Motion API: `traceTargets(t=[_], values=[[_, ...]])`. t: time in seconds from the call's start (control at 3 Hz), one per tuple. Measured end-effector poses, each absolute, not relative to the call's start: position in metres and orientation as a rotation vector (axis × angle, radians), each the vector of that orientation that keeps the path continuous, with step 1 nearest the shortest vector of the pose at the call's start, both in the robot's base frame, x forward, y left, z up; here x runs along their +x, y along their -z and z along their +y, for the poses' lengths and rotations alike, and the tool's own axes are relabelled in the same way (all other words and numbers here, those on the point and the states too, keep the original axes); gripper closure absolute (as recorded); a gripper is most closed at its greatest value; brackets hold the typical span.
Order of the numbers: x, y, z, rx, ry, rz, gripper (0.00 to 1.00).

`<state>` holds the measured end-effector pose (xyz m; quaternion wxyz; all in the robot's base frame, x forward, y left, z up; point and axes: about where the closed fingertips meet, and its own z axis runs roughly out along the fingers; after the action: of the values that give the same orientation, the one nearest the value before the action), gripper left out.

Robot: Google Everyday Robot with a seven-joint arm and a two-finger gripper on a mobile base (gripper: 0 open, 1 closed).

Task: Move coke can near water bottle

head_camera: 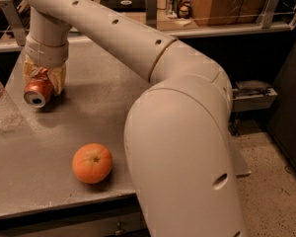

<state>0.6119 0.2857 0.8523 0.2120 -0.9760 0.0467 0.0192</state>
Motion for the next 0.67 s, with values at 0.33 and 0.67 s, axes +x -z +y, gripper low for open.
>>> traceTargets(t=[0.33,0.67], values=[[0.608,-0.848,0.2878,-2.712,-0.079,0.129,0.36],[0.6068,-0.846,0.2856,-2.718,-0.091,0.133,0.05]])
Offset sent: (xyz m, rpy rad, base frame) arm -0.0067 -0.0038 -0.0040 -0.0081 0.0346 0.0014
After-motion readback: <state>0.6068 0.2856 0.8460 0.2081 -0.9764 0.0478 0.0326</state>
